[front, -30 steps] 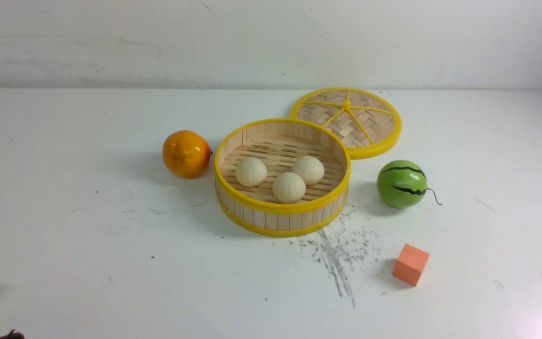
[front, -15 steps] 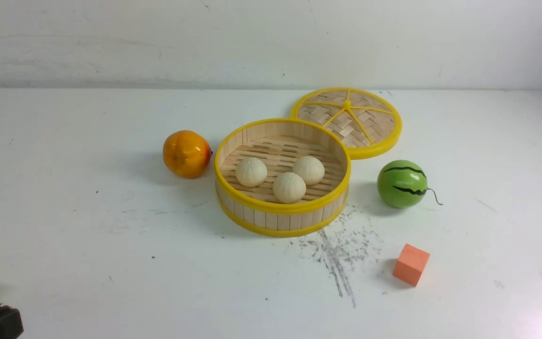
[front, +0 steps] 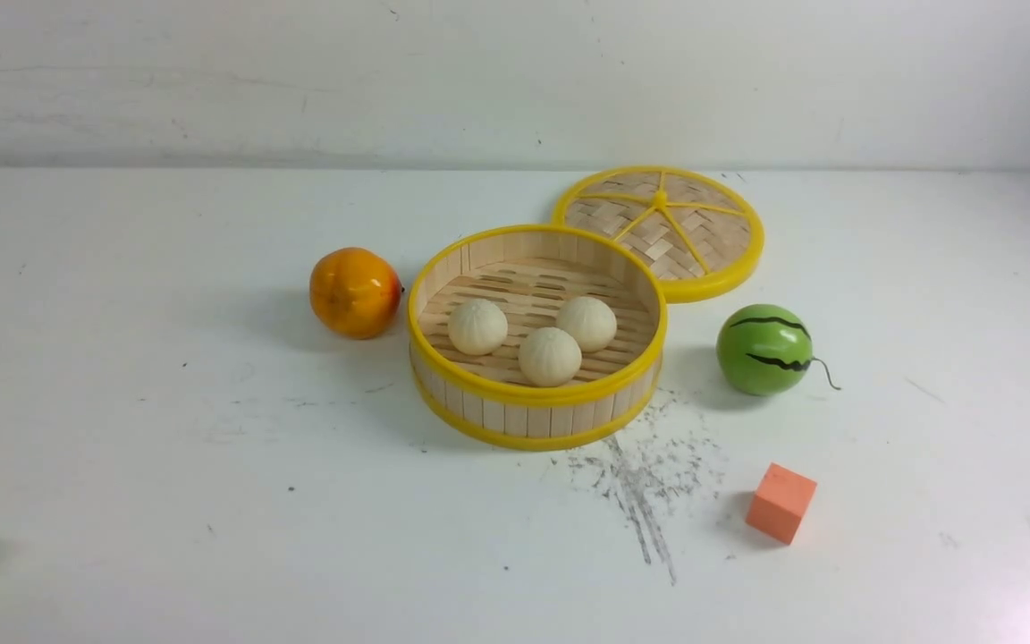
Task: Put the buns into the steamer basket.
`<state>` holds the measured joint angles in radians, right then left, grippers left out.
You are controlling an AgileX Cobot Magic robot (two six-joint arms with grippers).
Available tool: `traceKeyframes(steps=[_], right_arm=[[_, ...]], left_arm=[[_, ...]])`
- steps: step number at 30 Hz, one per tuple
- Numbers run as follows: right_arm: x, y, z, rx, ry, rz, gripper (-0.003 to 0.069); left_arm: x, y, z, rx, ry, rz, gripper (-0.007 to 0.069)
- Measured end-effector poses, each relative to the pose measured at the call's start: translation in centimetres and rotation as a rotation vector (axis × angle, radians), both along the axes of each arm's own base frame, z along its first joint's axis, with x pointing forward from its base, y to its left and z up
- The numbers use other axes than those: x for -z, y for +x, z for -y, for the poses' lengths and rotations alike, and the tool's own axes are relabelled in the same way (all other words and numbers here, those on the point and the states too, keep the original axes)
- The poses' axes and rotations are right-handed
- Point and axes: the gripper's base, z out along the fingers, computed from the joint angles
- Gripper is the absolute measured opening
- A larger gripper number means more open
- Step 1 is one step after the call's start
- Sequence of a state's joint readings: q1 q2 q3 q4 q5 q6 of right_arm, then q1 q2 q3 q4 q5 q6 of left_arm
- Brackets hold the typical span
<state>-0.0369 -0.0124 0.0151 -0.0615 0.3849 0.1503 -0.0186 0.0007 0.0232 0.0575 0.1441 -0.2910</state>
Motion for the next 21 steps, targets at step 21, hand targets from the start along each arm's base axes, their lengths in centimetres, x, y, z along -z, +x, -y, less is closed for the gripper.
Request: traceKeyframes(steps=[21], right_arm=[[0.0,0.0,0.0,0.0,0.0,0.0,0.0055]], left_arm=[[2.2,-0.4,-0.4,-0.06,0.017,-0.221,-0.0013]])
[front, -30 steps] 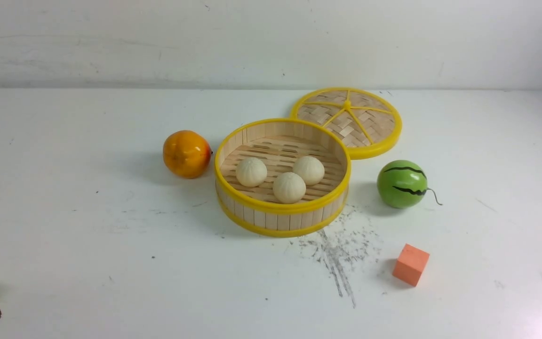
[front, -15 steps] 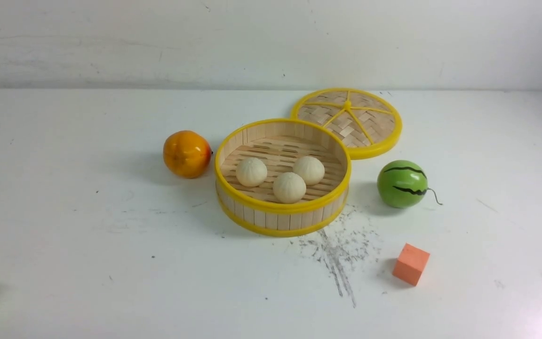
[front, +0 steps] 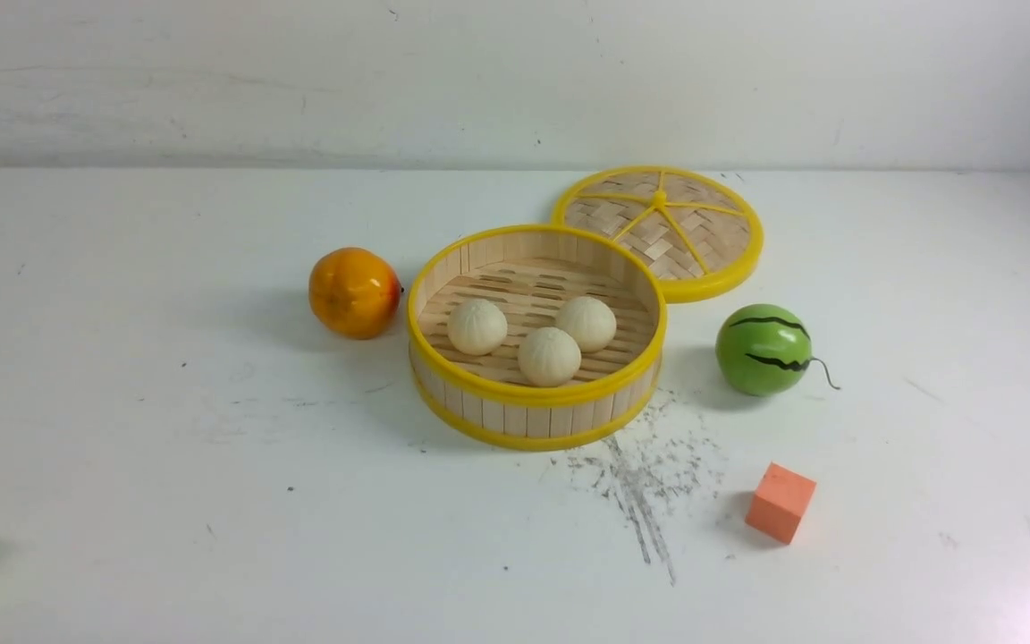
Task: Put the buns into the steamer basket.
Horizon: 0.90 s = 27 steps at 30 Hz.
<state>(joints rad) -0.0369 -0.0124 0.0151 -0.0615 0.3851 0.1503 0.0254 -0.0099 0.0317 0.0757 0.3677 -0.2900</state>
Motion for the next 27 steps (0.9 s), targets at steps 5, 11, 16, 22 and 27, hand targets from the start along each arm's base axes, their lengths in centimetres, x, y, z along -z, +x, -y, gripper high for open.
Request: traceKeyframes(steps=[5,11,16,22,27], right_arm=[[0.0,0.0,0.0,0.0,0.0,0.0,0.0064],[0.0,0.0,0.0,0.0,0.0,0.0,0.0072],[0.0,0.0,0.0,0.0,0.0,0.0,0.008],[0.0,0.0,0.0,0.0,0.0,0.0,0.0084],[0.0,0.0,0.0,0.0,0.0,0.0,0.0087]], left_arm=[[0.0,0.0,0.0,0.0,0.0,0.0,-0.0013],[0.0,0.0,0.0,0.0,0.0,0.0,-0.0013],[0.0,0.0,0.0,0.0,0.0,0.0,-0.0013],[0.0,0.0,0.0,0.0,0.0,0.0,-0.0013],[0.0,0.0,0.0,0.0,0.0,0.0,-0.0013]])
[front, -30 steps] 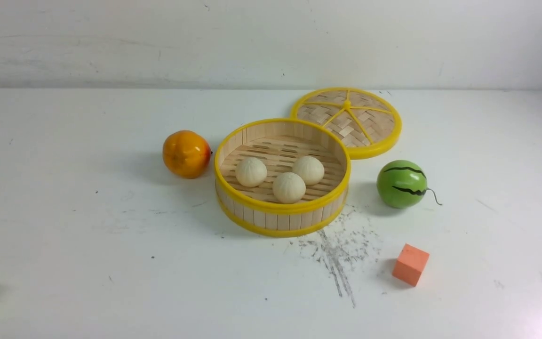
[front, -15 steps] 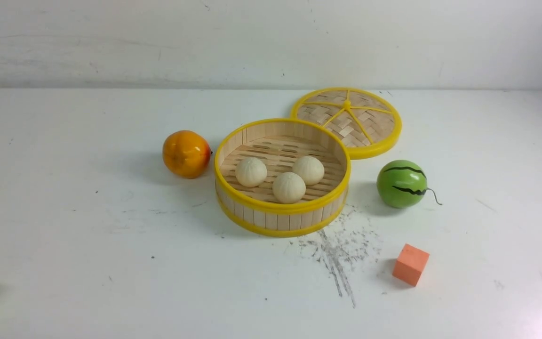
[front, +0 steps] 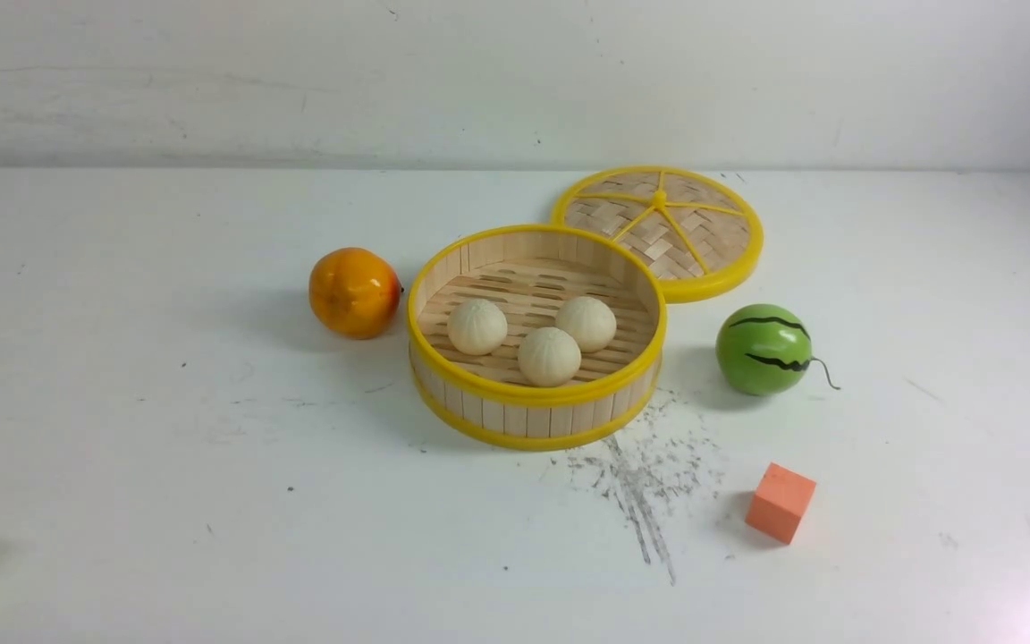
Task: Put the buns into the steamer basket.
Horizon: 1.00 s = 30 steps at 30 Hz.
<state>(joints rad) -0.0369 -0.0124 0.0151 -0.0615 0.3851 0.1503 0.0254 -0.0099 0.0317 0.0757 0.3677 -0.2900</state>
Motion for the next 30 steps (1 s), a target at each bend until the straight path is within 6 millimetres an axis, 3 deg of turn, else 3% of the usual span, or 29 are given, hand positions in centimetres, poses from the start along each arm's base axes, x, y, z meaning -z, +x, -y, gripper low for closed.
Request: traceKeyframes(steps=[30], right_arm=[[0.0,0.0,0.0,0.0,0.0,0.0,0.013]], left_arm=[[0.0,0.0,0.0,0.0,0.001,0.0,0.0]])
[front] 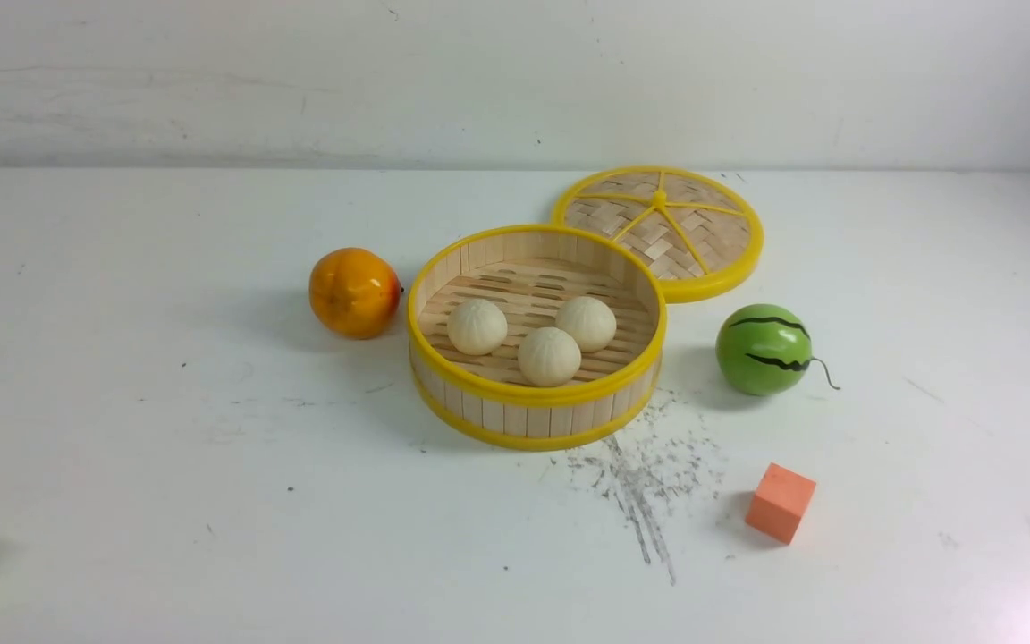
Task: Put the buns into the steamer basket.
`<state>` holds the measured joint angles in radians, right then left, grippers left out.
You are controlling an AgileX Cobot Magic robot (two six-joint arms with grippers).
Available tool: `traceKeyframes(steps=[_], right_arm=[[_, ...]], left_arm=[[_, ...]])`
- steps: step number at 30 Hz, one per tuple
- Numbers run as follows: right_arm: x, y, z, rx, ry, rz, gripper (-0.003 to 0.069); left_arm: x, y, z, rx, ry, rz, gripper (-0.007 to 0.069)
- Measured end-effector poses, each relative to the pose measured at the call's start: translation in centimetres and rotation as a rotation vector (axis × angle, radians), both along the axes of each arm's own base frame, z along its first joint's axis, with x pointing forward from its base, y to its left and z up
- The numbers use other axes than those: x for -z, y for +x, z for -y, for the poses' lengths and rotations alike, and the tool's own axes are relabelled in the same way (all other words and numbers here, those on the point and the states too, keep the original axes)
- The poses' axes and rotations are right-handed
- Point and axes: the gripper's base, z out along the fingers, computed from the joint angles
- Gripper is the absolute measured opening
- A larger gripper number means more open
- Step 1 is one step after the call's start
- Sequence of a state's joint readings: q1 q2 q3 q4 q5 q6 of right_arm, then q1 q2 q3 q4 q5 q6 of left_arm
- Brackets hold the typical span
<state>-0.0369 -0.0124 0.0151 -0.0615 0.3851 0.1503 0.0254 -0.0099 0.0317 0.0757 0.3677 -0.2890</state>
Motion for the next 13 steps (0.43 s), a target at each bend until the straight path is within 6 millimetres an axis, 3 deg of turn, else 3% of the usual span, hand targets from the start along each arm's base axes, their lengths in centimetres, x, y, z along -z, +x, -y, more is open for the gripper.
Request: traceKeyframes(steps=[13], right_arm=[[0.0,0.0,0.0,0.0,0.0,0.0,0.0146]], left_arm=[[0.0,0.0,0.0,0.0,0.001,0.0,0.0012]])
